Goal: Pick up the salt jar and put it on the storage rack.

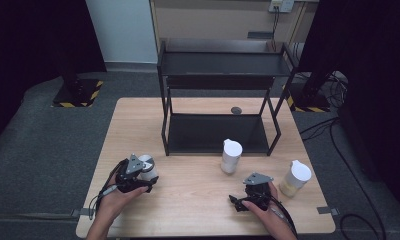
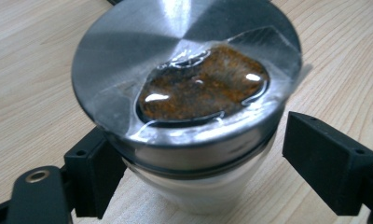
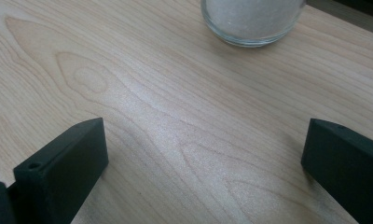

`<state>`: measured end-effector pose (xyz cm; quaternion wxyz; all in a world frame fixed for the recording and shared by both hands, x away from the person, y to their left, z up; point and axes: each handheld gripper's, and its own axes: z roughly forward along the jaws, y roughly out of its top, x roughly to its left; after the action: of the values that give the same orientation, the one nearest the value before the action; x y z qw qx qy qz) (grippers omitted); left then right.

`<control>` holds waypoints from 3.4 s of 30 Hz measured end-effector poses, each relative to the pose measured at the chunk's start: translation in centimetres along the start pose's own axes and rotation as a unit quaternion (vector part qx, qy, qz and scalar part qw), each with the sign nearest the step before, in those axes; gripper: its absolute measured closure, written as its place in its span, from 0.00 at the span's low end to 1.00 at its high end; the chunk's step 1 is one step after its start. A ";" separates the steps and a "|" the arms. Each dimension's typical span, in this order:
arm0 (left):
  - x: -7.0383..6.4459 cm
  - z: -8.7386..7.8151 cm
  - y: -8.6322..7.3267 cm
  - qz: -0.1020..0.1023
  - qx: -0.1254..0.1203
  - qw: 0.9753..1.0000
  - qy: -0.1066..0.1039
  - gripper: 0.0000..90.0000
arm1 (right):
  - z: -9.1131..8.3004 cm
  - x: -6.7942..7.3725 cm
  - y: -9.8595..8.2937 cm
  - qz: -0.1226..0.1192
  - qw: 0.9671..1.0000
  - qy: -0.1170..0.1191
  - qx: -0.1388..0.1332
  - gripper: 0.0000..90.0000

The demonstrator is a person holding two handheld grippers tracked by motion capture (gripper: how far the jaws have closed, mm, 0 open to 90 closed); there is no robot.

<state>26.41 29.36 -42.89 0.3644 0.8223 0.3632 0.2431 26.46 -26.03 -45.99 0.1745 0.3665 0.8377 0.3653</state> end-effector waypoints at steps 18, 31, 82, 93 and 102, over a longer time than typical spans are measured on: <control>0.9 0.4 -0.1 -0.047 0.002 0.999 -0.011 0.33 | 0.0 0.0 0.0 0.000 1.000 0.000 0.000 0.01; -1.6 -0.8 1.6 -0.032 -0.006 0.999 0.001 0.33 | 0.0 0.0 0.0 0.000 1.000 0.000 0.000 0.01; -8.2 1.1 6.6 -0.025 0.004 1.000 -0.009 0.33 | -0.1 0.1 -0.1 0.000 1.000 -0.001 0.000 0.01; -8.0 3.2 8.0 -0.033 0.006 0.999 -0.002 0.33 | -0.1 0.1 -0.1 0.000 1.000 -0.001 0.000 0.01; -7.9 4.8 10.3 -0.029 -0.001 1.000 0.005 0.33 | -0.1 0.1 -0.1 0.000 1.000 -0.001 0.000 0.01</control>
<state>29.04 16.35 -38.92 0.3705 0.8100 0.3881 0.2367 26.33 -26.03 -45.99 0.1749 0.3671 0.8376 0.3647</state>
